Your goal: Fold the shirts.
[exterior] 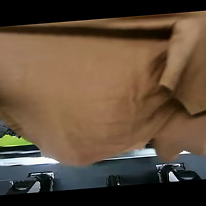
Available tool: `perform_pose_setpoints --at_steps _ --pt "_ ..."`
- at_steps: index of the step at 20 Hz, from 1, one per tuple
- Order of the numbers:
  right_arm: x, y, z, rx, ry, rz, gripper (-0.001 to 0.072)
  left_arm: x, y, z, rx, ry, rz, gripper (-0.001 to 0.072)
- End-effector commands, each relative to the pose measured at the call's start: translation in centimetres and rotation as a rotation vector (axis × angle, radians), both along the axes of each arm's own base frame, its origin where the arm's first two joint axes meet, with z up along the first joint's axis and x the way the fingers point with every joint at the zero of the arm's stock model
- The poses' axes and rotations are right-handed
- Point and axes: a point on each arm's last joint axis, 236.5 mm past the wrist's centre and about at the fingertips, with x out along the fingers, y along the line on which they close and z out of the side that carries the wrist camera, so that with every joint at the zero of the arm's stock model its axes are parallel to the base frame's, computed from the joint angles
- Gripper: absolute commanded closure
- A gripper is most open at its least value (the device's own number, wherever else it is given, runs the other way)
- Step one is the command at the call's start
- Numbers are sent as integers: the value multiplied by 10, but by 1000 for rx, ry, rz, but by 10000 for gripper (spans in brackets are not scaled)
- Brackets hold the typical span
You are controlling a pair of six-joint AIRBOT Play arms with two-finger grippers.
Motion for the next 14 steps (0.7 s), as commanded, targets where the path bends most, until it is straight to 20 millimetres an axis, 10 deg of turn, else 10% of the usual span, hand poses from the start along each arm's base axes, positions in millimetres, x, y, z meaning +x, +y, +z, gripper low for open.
perform_pose_setpoints --at_steps 1,8,14 --pt "54 -16 -126 -26 501 -6 663 67 5 -117 50 289 -2 682" --pt "246 16 -371 318 861 62 662 184 25 -395 61 802 52 678" --pt "290 65 -452 604 913 142 661 201 15 -489 5 990 31 677"
